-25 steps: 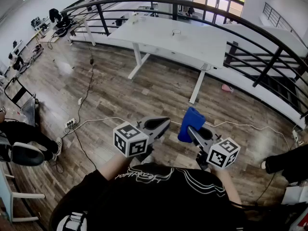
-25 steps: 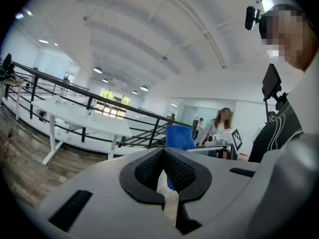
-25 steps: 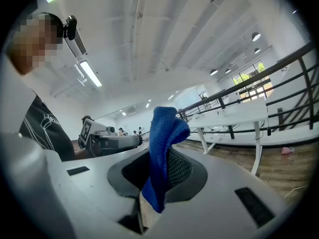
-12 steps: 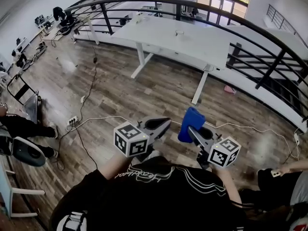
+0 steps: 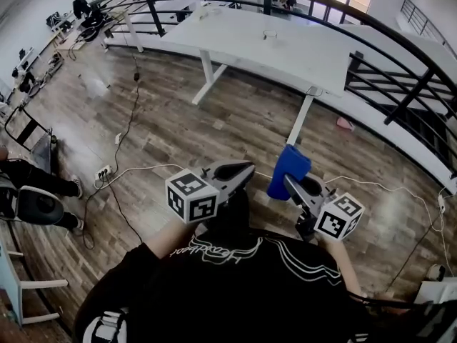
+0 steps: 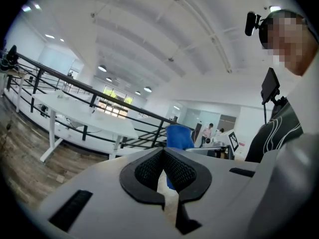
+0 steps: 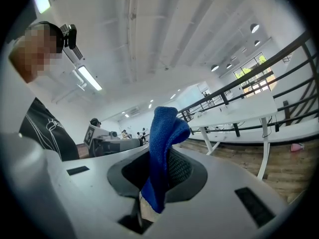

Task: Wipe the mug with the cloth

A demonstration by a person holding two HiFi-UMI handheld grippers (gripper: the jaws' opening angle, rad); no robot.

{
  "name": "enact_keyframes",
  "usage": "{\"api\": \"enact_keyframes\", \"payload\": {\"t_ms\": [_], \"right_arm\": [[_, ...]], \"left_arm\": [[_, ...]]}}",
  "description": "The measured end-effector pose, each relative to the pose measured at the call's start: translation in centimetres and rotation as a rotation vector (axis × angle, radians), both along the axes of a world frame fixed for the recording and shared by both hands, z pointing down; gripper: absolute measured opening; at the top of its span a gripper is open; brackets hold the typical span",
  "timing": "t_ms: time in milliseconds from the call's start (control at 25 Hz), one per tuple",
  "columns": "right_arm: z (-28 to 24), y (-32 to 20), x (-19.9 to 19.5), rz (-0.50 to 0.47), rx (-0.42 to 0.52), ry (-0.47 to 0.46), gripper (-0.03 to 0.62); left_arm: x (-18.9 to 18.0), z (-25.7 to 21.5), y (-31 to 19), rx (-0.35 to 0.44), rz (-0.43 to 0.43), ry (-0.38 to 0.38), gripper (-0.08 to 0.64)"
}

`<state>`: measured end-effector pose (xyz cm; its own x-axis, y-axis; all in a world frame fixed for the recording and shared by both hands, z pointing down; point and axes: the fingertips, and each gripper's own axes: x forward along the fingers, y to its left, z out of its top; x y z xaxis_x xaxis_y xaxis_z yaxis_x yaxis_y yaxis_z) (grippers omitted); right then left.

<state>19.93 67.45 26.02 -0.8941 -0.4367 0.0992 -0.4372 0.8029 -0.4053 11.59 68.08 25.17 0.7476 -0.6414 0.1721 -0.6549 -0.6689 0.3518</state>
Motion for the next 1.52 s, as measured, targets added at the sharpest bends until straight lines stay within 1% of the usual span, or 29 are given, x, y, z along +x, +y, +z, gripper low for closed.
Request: {"api": "enact_keyframes", "payload": {"t_ms": [80, 200, 280, 400, 600, 720, 800, 880, 1000, 1080, 1240, 1360, 1520], "right_arm": [[0.7, -2.9, -0.5, 0.012, -0.007, 0.005, 0.058], [2.2, -8.5, -1.7, 0.030, -0.026, 0.008, 0.058], [3.2, -13.2, -2.6, 0.041, -0.048, 0.010, 0.058], [4.4, -21.0, -4.9, 0.046, -0.095, -0.002, 0.058], [5.1, -35.8, -9.9, 0.039, -0.157, -0.026, 0.058], [4.3, -44.4, -12.4, 0.064, -0.162, -0.049, 0.058], [3.8, -49.1, -13.4, 0.079, -0.156, -0.064, 0.058], [3.6, -52.5, -13.6, 0.094, -0.145, -0.063, 0.058], [4.0, -55.8, -12.7, 0.125, -0.141, -0.055, 0.058], [4.8, -57.5, -12.1, 0.139, -0.153, -0.063, 0.058], [6.4, -61.4, -10.9, 0.147, -0.200, -0.096, 0.058], [7.5, -65.4, -10.0, 0.146, -0.223, -0.104, 0.060], [8.2, -71.5, -9.3, 0.122, -0.231, -0.099, 0.058]], "left_arm": [[-0.9, 0.6, -3.1, 0.003, -0.012, 0.010, 0.008], [-2.1, 1.4, -8.7, 0.002, 0.014, 0.040, 0.007], [-3.1, 1.9, -13.3, -0.004, 0.024, 0.053, 0.007], [-5.8, 2.8, -21.5, -0.032, 0.015, 0.047, 0.006], [-11.6, 3.0, -37.0, -0.070, 0.005, 0.018, 0.006], [-15.4, 2.5, -45.6, -0.065, 0.003, -0.005, 0.006], [-17.1, 2.0, -50.4, -0.045, 0.007, -0.022, 0.006], [-18.1, 1.8, -53.8, -0.034, 0.003, -0.037, 0.006], [-18.3, 2.8, -56.7, -0.066, 0.003, -0.030, 0.006], [-17.9, 4.1, -58.1, -0.086, 0.013, -0.036, 0.007], [-16.9, 6.0, -62.2, -0.099, 0.018, -0.082, 0.006], [-16.2, 6.4, -66.7, -0.101, 0.009, -0.074, 0.007], [-16.0, 7.0, -72.3, -0.131, -0.028, -0.043, 0.008]]}}
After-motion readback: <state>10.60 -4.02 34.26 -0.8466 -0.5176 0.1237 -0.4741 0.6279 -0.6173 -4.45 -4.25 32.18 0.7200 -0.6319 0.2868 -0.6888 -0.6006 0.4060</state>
